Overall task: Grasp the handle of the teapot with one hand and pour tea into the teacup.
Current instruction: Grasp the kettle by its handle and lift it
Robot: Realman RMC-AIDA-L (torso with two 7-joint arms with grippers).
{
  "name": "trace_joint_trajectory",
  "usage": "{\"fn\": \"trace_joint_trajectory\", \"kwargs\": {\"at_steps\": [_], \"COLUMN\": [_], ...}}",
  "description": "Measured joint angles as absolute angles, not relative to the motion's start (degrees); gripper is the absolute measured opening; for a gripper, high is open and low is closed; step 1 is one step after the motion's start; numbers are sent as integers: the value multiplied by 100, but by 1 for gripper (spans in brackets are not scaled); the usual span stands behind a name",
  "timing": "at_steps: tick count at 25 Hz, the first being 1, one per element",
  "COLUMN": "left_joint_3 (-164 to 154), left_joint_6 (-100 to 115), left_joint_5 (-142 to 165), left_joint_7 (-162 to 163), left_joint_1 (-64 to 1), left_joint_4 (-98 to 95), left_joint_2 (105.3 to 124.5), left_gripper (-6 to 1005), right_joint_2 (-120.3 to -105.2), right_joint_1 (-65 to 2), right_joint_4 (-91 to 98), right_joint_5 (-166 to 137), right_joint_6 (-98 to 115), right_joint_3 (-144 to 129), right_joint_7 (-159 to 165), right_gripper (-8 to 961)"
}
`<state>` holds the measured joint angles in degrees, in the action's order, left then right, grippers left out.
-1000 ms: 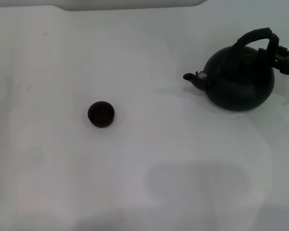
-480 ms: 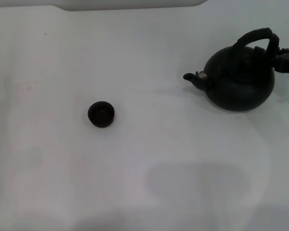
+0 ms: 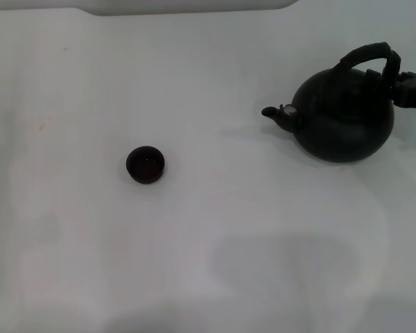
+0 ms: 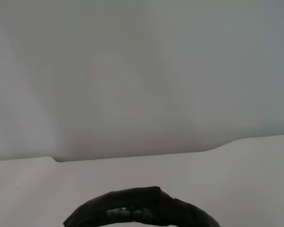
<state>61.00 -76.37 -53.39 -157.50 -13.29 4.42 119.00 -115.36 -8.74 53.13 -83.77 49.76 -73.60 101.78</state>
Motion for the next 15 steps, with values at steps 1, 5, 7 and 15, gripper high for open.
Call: {"fn": "trace_joint_trajectory", "kwargs": {"at_steps": [1,5,7,15], "left_joint_3": [6100,6100,6100,6092], "left_joint_6": [-7638,-7654,-7660,-7675], "left_joint_5": [-5336,-5334,-5334,-5335], "left_joint_7": [-15750,-15750,-15750,-15750], "left_joint_1": [-1320,-1309,-1309,-1309], "left_joint_4": [446,453,458,466], "left_joint_2": [11902,11908,11909,11910], "left_gripper": [832,832,832,831], "right_joint_2": [-11535,-11532,-11527,-11506], "right_joint_1": [-879,-889,-889,-886], "right_joint_4": [5313,5318,5336,5533], "right_joint_5": [-8380,-8386,-8386,-8421], "right_joint_6": [4978,4991,5016,5106], "right_joint_3": [-7359,-7357,-7355,-7324], "right_joint_7": [10184,10204,10228,10268], "right_gripper": [436,421,422,339]}}
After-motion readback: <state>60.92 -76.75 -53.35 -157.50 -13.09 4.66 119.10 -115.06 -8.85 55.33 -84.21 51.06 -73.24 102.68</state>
